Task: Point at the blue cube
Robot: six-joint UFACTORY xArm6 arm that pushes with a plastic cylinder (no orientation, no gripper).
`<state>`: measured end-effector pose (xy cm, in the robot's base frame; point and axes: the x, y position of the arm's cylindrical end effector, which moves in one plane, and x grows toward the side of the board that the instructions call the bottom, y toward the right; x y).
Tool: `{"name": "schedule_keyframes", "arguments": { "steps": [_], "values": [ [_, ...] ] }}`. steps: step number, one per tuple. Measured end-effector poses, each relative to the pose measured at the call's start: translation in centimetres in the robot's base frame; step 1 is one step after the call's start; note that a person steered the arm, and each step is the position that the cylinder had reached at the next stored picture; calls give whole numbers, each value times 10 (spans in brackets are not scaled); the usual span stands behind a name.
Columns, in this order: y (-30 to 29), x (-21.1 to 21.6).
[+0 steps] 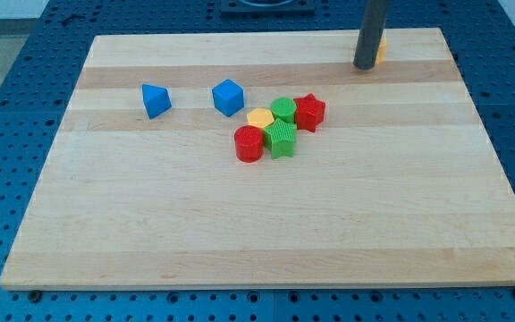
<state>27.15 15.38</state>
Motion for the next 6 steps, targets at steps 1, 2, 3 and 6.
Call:
{"name": "schedule_keyframes", "arguments": {
  "steps": [1, 2, 3, 6],
  "values": [
    [9, -21],
    [10, -30],
    [-21, -19],
    [-244, 17]
  ]
}}
